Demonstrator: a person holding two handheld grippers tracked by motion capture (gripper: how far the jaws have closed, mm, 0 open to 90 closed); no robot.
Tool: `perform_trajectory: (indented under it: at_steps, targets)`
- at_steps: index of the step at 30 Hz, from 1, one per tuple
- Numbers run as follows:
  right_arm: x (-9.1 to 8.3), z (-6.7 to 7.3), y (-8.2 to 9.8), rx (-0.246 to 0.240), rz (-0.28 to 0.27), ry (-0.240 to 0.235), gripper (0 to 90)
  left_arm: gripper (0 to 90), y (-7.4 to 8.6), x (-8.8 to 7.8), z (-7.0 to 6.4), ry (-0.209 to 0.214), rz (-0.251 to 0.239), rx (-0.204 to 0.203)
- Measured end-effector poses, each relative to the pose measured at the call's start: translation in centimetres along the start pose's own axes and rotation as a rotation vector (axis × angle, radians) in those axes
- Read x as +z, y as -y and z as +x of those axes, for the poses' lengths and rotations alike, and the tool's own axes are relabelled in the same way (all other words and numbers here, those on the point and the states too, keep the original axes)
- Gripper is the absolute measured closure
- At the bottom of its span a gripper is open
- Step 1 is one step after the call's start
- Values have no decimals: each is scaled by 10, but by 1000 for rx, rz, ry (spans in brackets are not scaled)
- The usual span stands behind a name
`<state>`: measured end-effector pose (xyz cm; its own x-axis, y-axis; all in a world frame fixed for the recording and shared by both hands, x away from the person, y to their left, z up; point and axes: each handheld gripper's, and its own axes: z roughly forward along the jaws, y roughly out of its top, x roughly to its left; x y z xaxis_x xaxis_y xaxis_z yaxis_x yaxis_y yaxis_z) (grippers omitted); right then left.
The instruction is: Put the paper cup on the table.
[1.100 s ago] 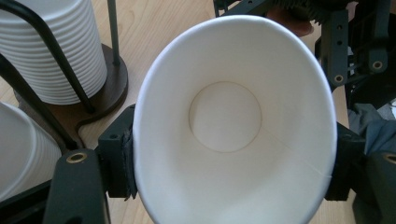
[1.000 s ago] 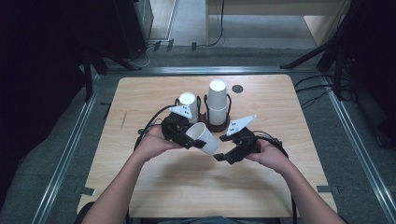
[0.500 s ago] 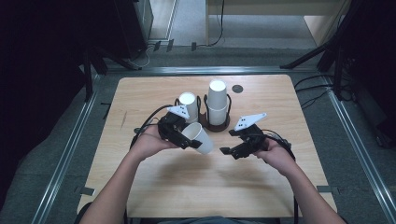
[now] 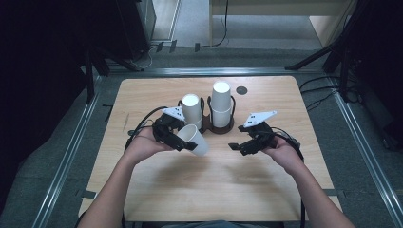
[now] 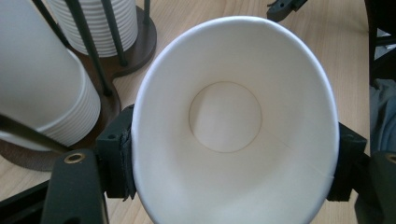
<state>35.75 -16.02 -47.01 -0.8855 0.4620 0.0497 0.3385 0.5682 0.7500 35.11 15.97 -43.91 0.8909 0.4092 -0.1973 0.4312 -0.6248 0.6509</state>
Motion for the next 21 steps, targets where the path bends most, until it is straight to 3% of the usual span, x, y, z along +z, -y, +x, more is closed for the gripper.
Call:
perform_trajectory:
  at_steps: [21]
  targets:
    - [-4,-15,-1,3,-3,-1,218,245,29,-27,19,-62,-28,-79]
